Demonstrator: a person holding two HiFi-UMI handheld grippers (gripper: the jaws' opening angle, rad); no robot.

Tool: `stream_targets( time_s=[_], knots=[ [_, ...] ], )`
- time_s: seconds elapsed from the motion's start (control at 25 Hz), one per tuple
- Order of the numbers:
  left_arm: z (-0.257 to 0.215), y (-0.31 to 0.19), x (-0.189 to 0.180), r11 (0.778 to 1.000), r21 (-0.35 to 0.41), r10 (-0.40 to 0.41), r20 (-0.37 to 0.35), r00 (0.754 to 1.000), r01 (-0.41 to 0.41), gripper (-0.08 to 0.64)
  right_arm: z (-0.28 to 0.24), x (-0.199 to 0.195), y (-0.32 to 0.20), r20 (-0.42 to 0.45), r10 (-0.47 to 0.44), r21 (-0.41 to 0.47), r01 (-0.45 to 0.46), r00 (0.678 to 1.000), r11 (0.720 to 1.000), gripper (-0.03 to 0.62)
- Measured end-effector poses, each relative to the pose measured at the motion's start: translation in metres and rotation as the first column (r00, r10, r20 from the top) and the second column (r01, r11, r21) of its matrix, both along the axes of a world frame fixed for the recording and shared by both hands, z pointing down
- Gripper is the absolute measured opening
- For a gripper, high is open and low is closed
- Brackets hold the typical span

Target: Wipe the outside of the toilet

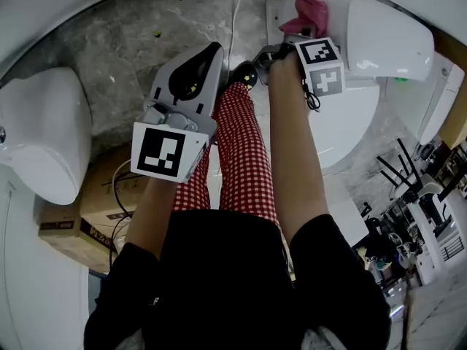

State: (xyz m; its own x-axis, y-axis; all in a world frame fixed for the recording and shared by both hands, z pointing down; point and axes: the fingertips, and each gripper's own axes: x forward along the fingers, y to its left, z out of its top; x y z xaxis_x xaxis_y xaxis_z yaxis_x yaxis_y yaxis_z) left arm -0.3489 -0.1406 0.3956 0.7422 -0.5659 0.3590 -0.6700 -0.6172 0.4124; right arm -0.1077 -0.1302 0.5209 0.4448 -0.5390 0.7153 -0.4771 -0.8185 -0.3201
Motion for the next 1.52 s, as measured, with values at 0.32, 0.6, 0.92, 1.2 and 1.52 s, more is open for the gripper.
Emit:
stream_targets(
  time_s=[0.32,0.6,0.92,1.2,1.52],
  knots=[
    [-0.002,0.005,0.01,1.0,0.01,0.024,0.007,1.0,-0.025,0.009,0.002,0.005,0.03,0.013,0.026,0.033,-0.027,1.0,0.999,0.054],
    [0.0,0.013,0.023,0.999,0.005,0.041,0.008,0.999,-0.041,0.009,0.004,0.007,0.043,0.027,-0.012,0.069,0.01,1.0,0.998,0.055],
    [-0.002,0.021,0.039,0.997,0.011,0.072,0.011,0.997,-0.072,0.009,0.0,0.005,0.057,0.029,-0.058,0.041,0.056,0.998,0.998,0.055],
    [-0.005,0.028,0.051,0.996,0.011,0.087,0.005,0.996,-0.087,0.009,-0.005,0.008,0.077,0.011,-0.094,0.022,0.094,0.996,0.995,0.054],
    [-0.008,0.039,0.062,0.995,0.006,0.099,-0.004,0.995,-0.099,0.009,-0.007,0.015,0.108,0.008,-0.072,-0.039,0.073,0.997,0.997,0.055]
  ],
)
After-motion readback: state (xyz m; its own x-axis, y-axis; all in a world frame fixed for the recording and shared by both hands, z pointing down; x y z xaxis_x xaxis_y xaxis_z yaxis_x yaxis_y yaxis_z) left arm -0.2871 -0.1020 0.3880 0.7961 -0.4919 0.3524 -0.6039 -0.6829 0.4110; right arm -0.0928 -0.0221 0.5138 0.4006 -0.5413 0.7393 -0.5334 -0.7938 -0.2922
